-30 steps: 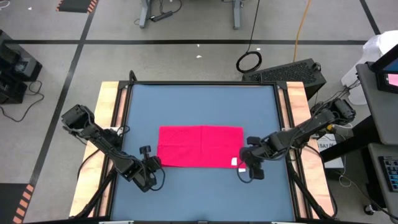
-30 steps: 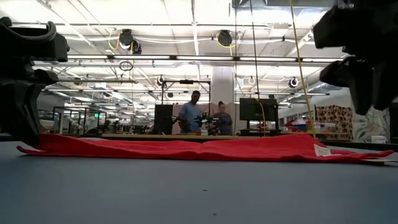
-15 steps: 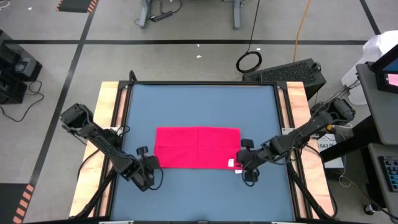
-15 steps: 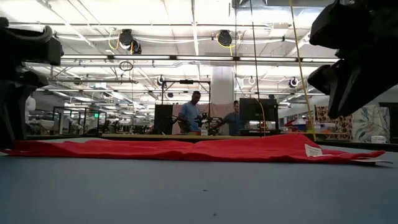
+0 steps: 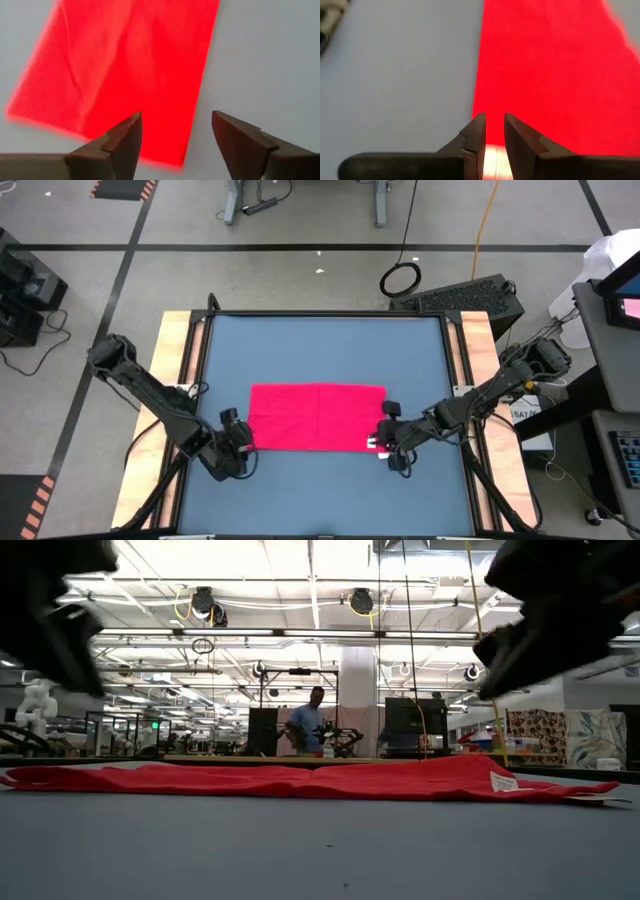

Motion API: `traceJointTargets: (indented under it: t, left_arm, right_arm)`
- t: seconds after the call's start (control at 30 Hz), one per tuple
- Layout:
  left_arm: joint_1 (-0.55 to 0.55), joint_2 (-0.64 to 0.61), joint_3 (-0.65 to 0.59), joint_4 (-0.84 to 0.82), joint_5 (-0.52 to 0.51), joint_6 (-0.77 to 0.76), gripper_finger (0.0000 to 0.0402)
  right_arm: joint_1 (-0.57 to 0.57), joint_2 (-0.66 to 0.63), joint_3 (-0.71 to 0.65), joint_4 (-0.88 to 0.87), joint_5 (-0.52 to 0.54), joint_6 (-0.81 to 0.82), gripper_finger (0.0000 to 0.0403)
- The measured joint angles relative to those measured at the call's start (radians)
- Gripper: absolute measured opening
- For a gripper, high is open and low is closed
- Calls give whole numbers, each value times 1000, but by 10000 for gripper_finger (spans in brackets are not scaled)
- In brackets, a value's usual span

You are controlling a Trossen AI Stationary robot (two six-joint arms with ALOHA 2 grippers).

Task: Roll towel
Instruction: Fold the red towel

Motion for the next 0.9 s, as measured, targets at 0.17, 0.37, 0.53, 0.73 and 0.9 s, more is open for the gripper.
traceJointTargets:
  t: [0.17, 0.37, 0.53, 0.73, 0.9]
  left_arm:
    - [94, 44, -33, 353, -64, 252, 148]
    - [175, 161, -171, 701, -59, 355, 38]
    - [180, 214, -268, 792, -23, 262, 10]
    - [164, 215, -319, 779, 23, 173, 23]
    - [176, 154, -317, 758, 43, 271, 13]
  right_arm:
    - [-61, 94, -154, 584, -14, -150, 37]
    - [-120, 290, -229, 843, -13, -128, 3]
    - [-148, 440, -230, 860, -11, -29, 3]
    - [-147, 490, -226, 889, -6, 16, 1]
    - [-159, 368, -227, 870, -17, -95, 1]
